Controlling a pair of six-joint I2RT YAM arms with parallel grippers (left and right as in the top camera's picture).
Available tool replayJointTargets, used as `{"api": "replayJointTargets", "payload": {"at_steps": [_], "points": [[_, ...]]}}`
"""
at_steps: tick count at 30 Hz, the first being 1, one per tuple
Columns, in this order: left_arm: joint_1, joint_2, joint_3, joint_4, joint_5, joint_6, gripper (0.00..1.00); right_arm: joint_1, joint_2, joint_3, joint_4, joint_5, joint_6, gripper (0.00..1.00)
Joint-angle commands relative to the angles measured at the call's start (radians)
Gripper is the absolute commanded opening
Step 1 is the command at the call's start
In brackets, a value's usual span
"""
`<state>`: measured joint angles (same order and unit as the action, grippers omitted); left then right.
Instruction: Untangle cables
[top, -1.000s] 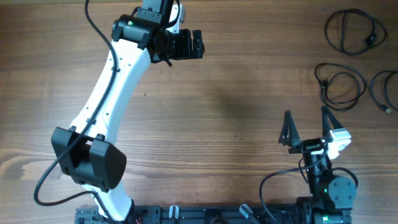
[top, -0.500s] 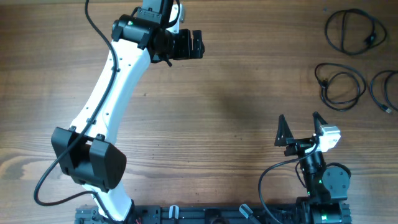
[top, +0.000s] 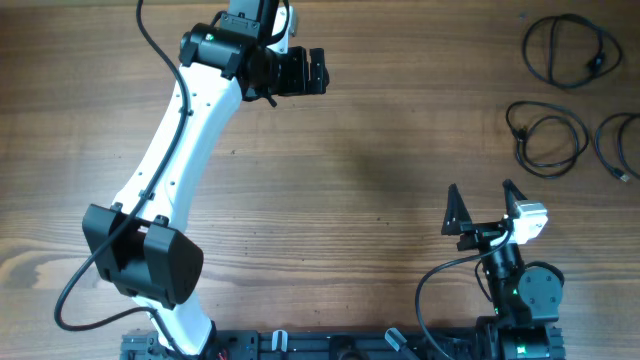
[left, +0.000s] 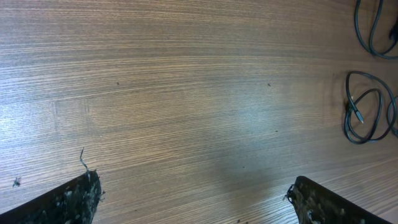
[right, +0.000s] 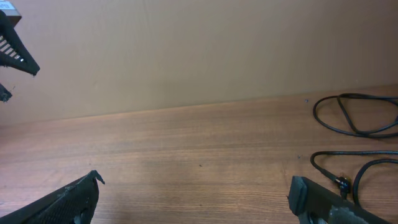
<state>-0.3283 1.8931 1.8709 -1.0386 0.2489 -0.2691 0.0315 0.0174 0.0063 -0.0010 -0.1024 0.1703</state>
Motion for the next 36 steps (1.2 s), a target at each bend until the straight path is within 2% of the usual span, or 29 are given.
{"api": "replayJointTargets", "payload": {"at_steps": [1,13,20,23,28,36], "points": [[-0.002,0.006,-0.006,-0.017,-0.003,-0.008,1.0,0.005,-0.014,-0.001,0.003,0.018,-0.011,1.0],[-0.001,0.006,-0.006,-0.054,-0.013,-0.008,1.0,0.005,-0.014,-0.001,0.003,0.018,-0.011,1.0],[-0.007,-0.051,-0.018,-0.016,-0.12,0.003,1.0,0.005,-0.014,-0.001,0.003,0.018,-0.011,1.0],[-0.007,-0.118,-0.062,0.043,-0.133,0.004,1.0,0.005,-0.014,-0.001,0.003,0.018,-0.011,1.0],[-0.007,-0.252,-0.214,0.202,-0.135,0.08,1.0,0.005,-0.014,-0.001,0.003,0.018,-0.011,1.0],[0.049,-0.567,-0.62,0.513,-0.134,0.083,1.0,0.005,-0.014,-0.001,0.003,0.018,-0.011,1.0]]}}
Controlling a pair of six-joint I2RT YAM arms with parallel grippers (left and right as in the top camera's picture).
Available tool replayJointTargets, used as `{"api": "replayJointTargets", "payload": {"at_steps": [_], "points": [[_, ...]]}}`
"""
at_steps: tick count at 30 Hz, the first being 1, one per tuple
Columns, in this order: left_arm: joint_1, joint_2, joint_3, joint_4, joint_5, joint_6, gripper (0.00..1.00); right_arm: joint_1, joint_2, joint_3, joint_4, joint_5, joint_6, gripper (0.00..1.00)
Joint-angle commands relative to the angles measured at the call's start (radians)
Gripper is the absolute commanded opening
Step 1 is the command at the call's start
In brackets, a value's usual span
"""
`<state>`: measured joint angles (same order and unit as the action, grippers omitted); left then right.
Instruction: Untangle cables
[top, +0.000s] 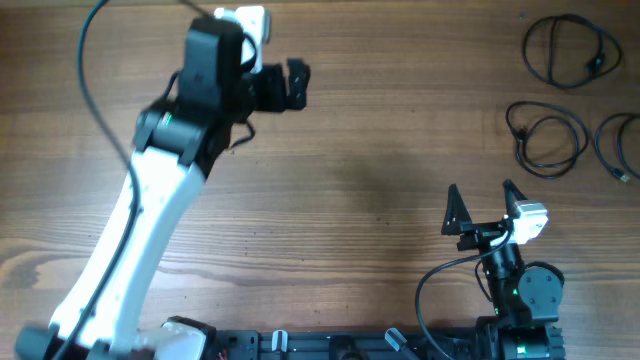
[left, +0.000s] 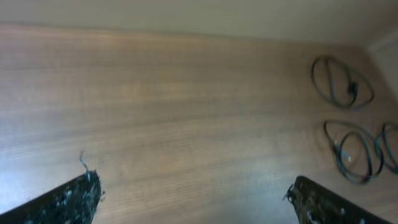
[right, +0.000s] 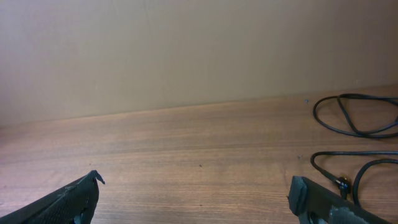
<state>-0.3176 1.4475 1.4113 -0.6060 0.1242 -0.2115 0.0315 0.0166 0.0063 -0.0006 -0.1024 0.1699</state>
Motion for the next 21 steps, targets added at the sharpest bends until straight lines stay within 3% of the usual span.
{"api": "replayJointTargets", "payload": {"at_steps": [1,9,21], "points": [[0.052,-0.164,-0.217,0.125,-0.006,0.025,1.0,0.005,-0.013,-0.001,0.003,0.018,-0.01,1.0],[0.187,-0.572,-0.696,0.462,0.021,0.025,1.0,0.005,-0.013,-0.001,0.003,0.018,-0.01,1.0],[0.338,-1.049,-1.103,0.62,0.024,0.056,1.0,0.005,-0.013,-0.001,0.003,0.018,-0.01,1.0]]}}
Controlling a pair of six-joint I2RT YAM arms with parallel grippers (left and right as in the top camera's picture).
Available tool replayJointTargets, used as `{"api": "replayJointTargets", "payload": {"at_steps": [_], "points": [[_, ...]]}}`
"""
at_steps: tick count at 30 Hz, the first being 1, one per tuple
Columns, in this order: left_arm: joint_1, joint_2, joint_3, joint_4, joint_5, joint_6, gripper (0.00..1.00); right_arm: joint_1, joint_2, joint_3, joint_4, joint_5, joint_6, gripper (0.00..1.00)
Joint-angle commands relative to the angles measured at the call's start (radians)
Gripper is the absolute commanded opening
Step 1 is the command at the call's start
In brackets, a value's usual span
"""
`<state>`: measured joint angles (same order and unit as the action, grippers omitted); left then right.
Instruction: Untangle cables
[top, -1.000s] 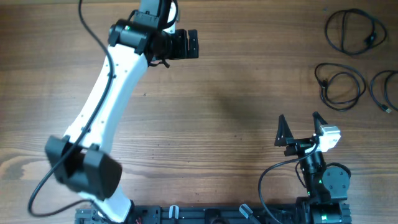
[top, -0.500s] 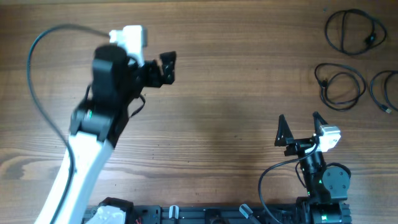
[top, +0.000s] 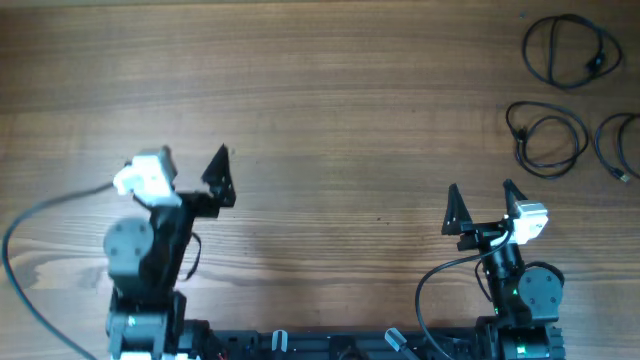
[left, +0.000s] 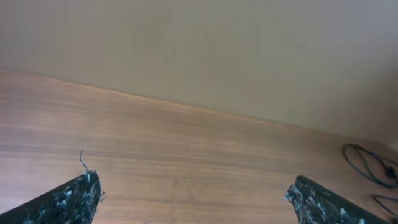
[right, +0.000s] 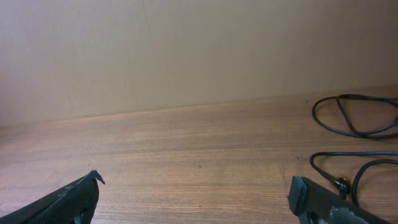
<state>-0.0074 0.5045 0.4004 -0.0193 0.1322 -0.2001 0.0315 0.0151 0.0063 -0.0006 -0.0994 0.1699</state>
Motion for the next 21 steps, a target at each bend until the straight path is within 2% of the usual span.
{"api": "replayJointTargets", "payload": {"at_steps": [1,6,12,21], "points": [[0.032,-0.138,-0.121,0.05,0.016,0.064,1.0,0.005,-0.011,-0.001,0.003,0.014,-0.01,1.0],[0.05,-0.275,-0.24,0.089,0.016,0.116,1.0,0.005,-0.011,-0.001,0.003,0.014,-0.01,1.0],[0.085,-0.396,-0.332,0.09,0.004,0.12,1.0,0.005,-0.011,-0.001,0.003,0.014,-0.01,1.0],[0.1,-0.478,-0.395,0.063,0.004,0.148,1.0,0.005,-0.011,-0.001,0.003,0.014,-0.011,1.0]]}}
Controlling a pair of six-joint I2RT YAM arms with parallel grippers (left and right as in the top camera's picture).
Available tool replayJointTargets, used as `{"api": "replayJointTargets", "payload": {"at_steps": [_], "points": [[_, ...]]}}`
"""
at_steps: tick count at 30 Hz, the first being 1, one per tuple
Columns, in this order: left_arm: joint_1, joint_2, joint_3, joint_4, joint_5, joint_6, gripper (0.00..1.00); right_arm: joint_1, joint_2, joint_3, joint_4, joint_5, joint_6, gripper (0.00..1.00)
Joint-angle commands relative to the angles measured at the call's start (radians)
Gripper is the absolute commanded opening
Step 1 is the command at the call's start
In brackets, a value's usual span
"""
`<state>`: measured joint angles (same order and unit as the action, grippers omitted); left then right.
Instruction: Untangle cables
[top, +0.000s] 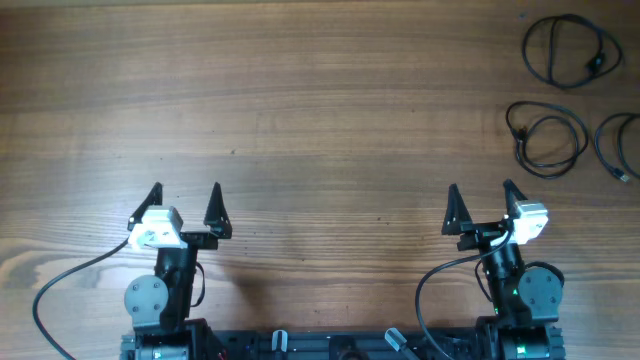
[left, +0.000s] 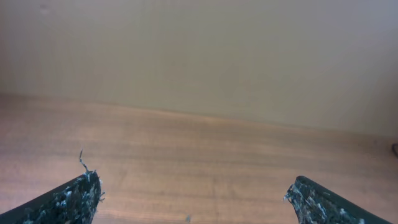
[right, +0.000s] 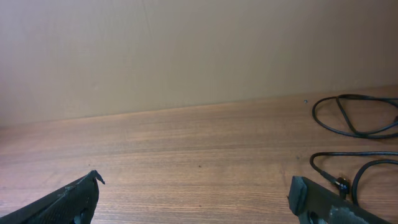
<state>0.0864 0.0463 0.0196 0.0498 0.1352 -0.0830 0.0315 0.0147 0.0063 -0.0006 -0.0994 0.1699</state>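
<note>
Three separate black cable coils lie at the table's far right: one at the top (top: 565, 50), one below it (top: 545, 138), one cut by the right edge (top: 620, 145). Two of them show in the right wrist view, the upper coil (right: 357, 115) and the lower coil (right: 354, 171). My left gripper (top: 186, 205) is folded back near the front edge at the left, open and empty. Near the front edge at the right sits my right gripper (top: 480, 205), open and empty, well short of the cables.
The wooden table (top: 330, 130) runs the whole view. A beige wall (right: 199, 50) stands behind its far edge in both wrist views. The arm bases and their own black leads (top: 60, 290) sit along the front edge.
The left arm has drawn further back and turned square; its gripper now points straight up the table, both fingers showing. The right arm and the cables have not moved.
My left arm was stretched out to the far left of the table, gripper open and empty. It then stood nearer the back edge, then folded low at the front left, and now rests square there. The right arm and cables stayed put throughout.
</note>
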Motion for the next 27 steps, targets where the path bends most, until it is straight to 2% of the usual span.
{"api": "replayJointTargets", "payload": {"at_steps": [1,6,27], "points": [[0.006,-0.021,-0.014,-0.01,0.001,0.031,1.0,0.005,-0.011,-0.001,0.003,0.014,-0.01,1.0],[0.006,-0.043,-0.014,-0.119,-0.004,0.031,1.0,0.005,-0.011,-0.001,0.003,0.014,-0.011,1.0],[0.006,-0.042,-0.014,-0.116,-0.006,0.023,1.0,0.005,-0.011,-0.001,0.003,0.014,-0.01,1.0]]}}
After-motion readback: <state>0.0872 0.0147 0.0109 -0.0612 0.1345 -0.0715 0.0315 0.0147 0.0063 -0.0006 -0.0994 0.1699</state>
